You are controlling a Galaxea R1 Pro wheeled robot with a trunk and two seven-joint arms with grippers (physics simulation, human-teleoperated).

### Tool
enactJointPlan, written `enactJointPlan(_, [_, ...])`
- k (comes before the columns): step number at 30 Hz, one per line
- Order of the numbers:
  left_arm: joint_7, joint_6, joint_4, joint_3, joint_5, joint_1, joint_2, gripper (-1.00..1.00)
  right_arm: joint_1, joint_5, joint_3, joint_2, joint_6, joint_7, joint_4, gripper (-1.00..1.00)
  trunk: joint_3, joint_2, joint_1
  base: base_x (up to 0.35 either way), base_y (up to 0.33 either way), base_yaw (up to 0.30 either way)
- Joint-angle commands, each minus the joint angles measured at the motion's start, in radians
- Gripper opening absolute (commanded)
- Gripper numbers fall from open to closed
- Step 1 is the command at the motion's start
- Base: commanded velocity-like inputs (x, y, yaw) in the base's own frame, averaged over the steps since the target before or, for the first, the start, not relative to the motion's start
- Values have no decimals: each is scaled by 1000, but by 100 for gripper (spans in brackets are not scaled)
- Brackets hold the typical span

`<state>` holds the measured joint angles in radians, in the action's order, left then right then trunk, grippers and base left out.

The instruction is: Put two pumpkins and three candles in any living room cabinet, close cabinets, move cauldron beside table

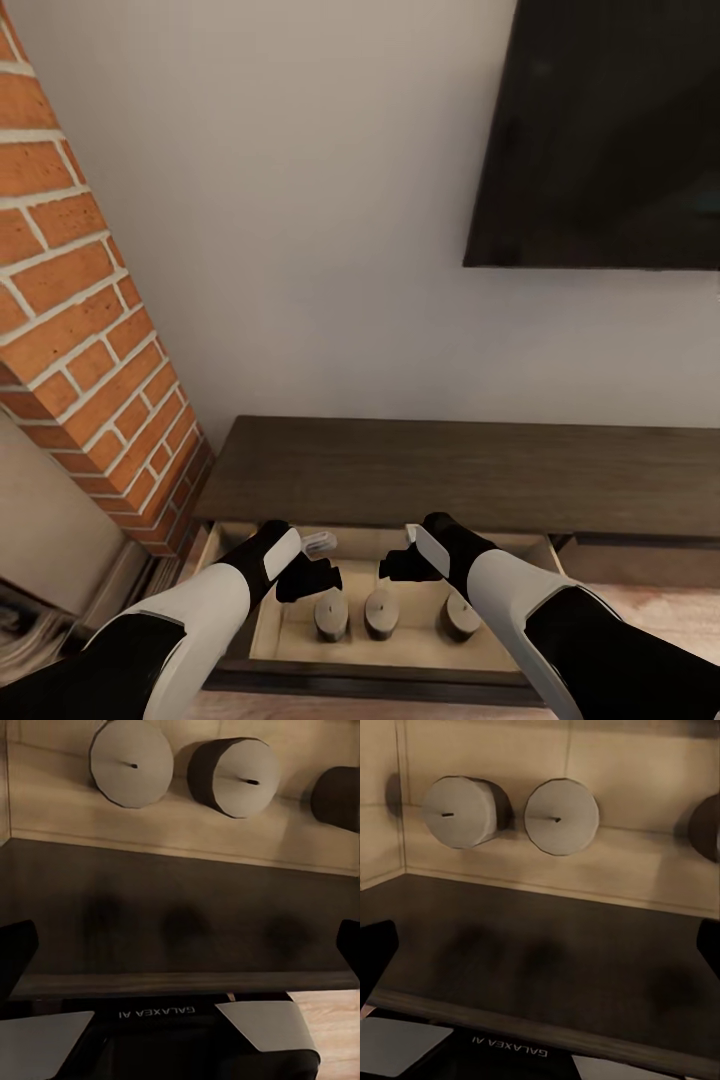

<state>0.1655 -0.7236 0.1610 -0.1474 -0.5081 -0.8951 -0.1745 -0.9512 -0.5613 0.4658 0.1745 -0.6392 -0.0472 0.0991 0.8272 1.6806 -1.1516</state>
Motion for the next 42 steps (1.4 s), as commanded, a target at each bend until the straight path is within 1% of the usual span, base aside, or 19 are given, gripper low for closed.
enactJointPlan(1, [8, -3, 2, -6, -10, 0, 0, 100, -1, -10, 7, 0, -4, -5, 1, 100, -1, 0, 0, 0, 0, 0])
enactJointPlan(13, [8, -3, 2, -6, -9, 0, 0, 100, -1, -9, 7, 0, -4, -5, 1, 100, -20, 0, 0, -204, 0, 0])
enactJointPlan(42, [8, -3, 2, -7, -10, 0, 0, 100, 0, -9, 7, 0, -4, -5, 1, 100, -66, 0, 0, -4, 0, 0])
